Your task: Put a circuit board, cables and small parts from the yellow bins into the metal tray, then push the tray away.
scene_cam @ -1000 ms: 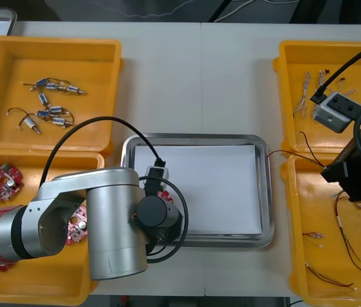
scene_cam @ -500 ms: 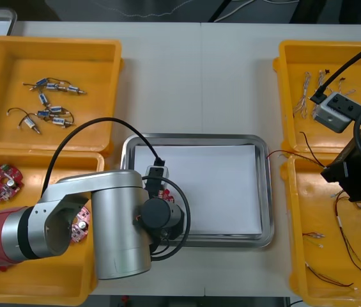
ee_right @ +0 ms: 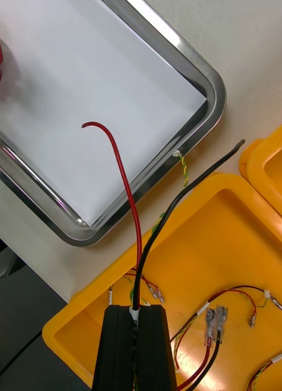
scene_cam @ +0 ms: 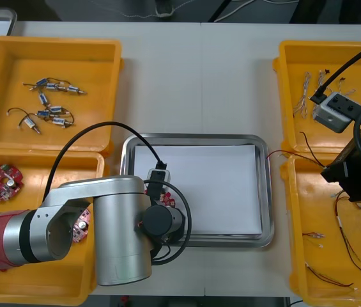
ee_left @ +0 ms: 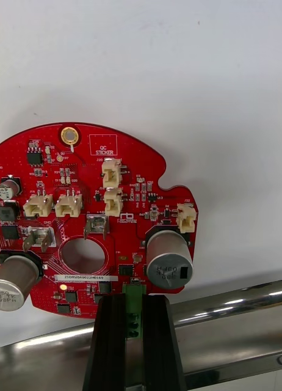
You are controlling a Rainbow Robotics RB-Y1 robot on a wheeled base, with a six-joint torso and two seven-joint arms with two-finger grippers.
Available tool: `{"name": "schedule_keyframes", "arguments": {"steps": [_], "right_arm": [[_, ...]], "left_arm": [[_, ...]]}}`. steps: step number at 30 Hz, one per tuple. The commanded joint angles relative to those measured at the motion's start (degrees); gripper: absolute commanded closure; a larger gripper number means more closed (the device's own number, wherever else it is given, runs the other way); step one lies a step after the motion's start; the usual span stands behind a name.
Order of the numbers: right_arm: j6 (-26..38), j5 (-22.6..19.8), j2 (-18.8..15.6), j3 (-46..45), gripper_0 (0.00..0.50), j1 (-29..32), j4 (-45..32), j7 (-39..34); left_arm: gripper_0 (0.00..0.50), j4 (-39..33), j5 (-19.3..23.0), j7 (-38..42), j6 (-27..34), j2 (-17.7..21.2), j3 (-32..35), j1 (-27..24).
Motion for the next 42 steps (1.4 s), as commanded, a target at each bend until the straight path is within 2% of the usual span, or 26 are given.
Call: {"name": "schedule_keyframes", "arguments": {"steps": [1,2,3,5,13,19,30,42], "right_arm": [[0.29,-0.28,-2.27,0.28,0.500,-1.72,-0.54,-1.34],[0.38,-0.36,-2.27,0.28,0.500,-1.72,-0.54,-1.34],[0.29,-0.28,-2.36,0.28,0.500,-1.63,-0.54,-1.34],[0.29,-0.28,-2.36,0.28,0.500,-1.72,-0.54,-1.34],[0.29,-0.10,-2.27,0.19,0.500,-1.72,-0.54,-1.34],[0.29,-0.28,-2.27,0.28,0.500,-1.63,-0.54,-1.42],[-0.94,-0.89,-2.27,1.42,0.500,-2.34,-2.04,-1.34],[-4.98,0.34,-1.66,14.08,0.500,-12.27,-2.30,-1.51]], "left_arm": [[0.288,-0.54,-0.75,5.06,-0.76,-1.63,-0.82,-1.62],[0.203,-0.54,-0.84,5.23,-0.85,-1.63,-0.82,-1.62],[0.094,-0.54,-0.93,5.32,-0.85,-1.63,-0.91,-1.62],[0.000,-0.54,-1.11,5.58,-0.93,-1.71,-0.82,-1.62],[0.000,-0.63,-1.55,6.37,-1.20,-1.71,-0.82,-1.62],[0.000,-1.16,-1.19,6.90,-1.20,-1.27,1.64,-1.62],[0.000,-3.18,2.85,6.90,0.74,0.66,10.78,-1.62],[0.000,-10.39,12.16,6.29,10.84,6.90,22.29,-1.53]]}}
